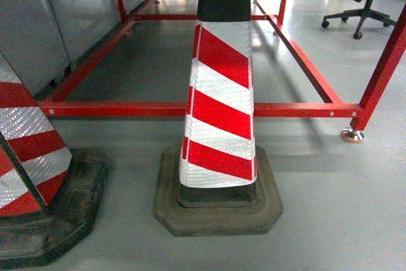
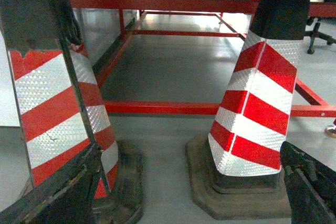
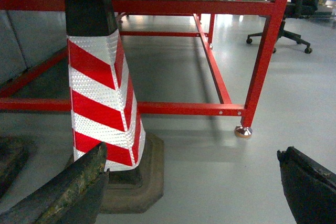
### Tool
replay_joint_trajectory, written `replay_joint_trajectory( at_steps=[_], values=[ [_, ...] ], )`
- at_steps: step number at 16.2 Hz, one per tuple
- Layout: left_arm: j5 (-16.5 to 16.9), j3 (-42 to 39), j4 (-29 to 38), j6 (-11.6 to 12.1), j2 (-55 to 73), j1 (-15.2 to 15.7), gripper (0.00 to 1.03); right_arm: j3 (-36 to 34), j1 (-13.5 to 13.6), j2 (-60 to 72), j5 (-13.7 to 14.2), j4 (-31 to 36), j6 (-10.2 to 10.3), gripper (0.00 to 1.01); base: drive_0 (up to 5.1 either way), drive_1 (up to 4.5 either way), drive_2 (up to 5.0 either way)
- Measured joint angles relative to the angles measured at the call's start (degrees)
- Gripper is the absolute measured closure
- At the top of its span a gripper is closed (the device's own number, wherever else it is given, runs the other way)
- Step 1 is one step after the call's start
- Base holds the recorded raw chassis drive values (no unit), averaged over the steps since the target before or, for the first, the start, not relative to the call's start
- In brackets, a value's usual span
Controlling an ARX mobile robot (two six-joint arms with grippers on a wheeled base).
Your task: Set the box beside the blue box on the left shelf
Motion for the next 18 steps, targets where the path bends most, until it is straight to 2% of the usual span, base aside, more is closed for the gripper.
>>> replay_joint_trajectory(
  at_steps=[18],
  values=[
    [0.02, 0.0, -0.07, 0.2, 0.0, 0.0, 0.05, 0.0, 0.0, 0.0, -0.13, -0.02, 0.04, 0.03, 0.0, 0.0, 0.0]
  ],
)
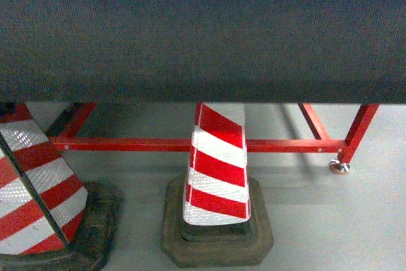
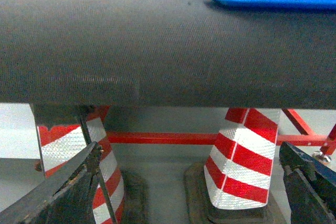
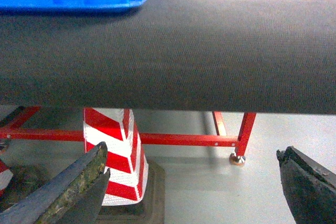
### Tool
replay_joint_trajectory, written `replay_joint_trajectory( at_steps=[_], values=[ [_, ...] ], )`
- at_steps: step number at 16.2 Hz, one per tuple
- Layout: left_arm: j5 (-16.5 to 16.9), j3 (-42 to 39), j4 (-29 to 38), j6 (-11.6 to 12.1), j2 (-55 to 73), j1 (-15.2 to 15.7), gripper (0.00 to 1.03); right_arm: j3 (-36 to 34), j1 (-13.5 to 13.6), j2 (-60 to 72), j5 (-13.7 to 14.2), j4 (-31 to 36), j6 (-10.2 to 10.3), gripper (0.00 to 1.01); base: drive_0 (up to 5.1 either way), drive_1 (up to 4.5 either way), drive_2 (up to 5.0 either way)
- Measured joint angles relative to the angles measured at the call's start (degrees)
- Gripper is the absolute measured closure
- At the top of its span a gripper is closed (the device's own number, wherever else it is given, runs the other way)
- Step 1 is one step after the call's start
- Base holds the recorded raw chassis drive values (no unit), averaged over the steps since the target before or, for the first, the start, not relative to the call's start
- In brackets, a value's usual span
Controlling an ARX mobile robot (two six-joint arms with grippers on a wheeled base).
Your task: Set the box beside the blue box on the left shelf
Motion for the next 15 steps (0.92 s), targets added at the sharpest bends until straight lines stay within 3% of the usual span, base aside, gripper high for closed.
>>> replay_joint_trajectory(
  at_steps=[15],
  values=[
    [-0.07, 0.0, 0.31, -0.04, 0.0, 0.0, 0.05, 0.0, 0.0, 0.0, 0.0, 0.31, -0.04, 0.03, 0.0, 0.0, 0.0]
  ],
)
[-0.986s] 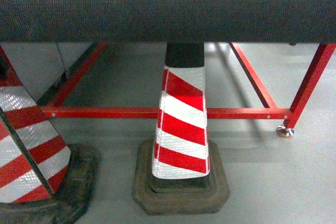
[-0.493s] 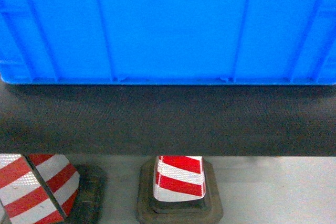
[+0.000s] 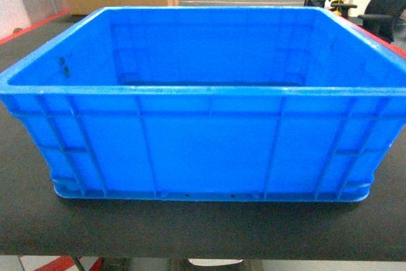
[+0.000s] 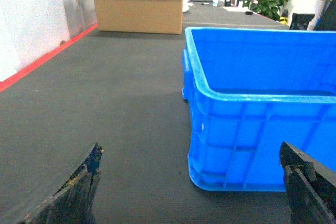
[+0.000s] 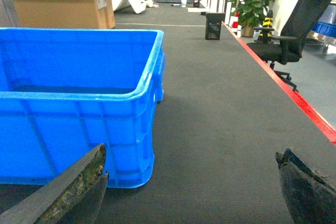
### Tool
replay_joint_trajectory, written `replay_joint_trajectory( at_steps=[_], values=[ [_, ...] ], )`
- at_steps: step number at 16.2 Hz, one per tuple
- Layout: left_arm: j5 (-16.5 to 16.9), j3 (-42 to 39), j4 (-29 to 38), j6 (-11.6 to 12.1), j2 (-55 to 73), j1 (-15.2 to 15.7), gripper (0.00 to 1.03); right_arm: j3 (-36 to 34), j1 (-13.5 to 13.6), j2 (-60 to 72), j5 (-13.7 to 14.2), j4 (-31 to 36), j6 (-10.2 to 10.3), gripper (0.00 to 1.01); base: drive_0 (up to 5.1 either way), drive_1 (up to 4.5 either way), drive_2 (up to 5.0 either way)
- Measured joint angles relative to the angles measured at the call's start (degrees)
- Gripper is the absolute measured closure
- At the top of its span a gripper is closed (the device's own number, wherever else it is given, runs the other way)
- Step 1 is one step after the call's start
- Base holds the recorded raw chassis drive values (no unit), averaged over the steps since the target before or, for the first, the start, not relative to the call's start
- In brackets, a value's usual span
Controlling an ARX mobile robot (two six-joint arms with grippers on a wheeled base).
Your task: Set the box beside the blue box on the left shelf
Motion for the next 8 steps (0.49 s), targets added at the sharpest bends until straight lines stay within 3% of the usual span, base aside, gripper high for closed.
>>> replay_joint_trajectory(
  at_steps=[8],
  values=[
    [0.04, 0.02, -0.24, 0.02, 0.0, 0.0, 0.05, 0.0, 0.0, 0.0, 0.02, -0.31, 0.0, 0.03, 0.0, 0.0, 0.0]
  ],
)
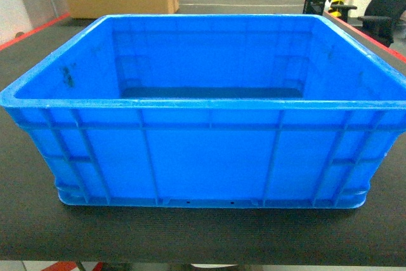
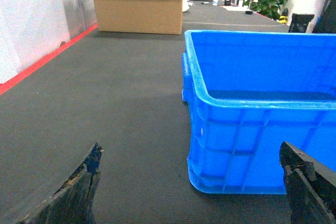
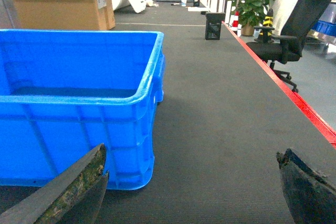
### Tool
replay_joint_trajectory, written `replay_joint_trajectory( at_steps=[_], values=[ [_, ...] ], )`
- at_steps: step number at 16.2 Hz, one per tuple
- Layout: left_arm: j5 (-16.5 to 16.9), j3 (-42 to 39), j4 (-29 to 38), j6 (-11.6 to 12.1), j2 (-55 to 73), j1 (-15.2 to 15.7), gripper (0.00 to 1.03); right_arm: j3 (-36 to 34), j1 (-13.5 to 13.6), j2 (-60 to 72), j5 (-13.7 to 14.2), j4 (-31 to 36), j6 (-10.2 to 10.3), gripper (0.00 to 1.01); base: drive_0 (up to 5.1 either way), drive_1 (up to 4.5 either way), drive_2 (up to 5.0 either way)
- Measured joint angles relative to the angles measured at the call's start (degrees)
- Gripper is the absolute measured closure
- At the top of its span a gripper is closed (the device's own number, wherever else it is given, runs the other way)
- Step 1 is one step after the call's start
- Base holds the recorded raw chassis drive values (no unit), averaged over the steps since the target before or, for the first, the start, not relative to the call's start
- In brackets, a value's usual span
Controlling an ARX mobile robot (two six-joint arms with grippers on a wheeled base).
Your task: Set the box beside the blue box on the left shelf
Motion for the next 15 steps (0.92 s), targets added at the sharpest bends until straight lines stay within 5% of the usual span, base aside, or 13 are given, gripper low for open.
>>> replay_joint_trajectory(
  at_steps=[15],
  values=[
    [0.0, 0.0, 0.0, 0.0, 0.0, 0.0, 0.05, 0.0, 0.0, 0.0, 0.0, 0.0, 0.02, 0.03, 0.0, 0.0, 0.0]
  ],
)
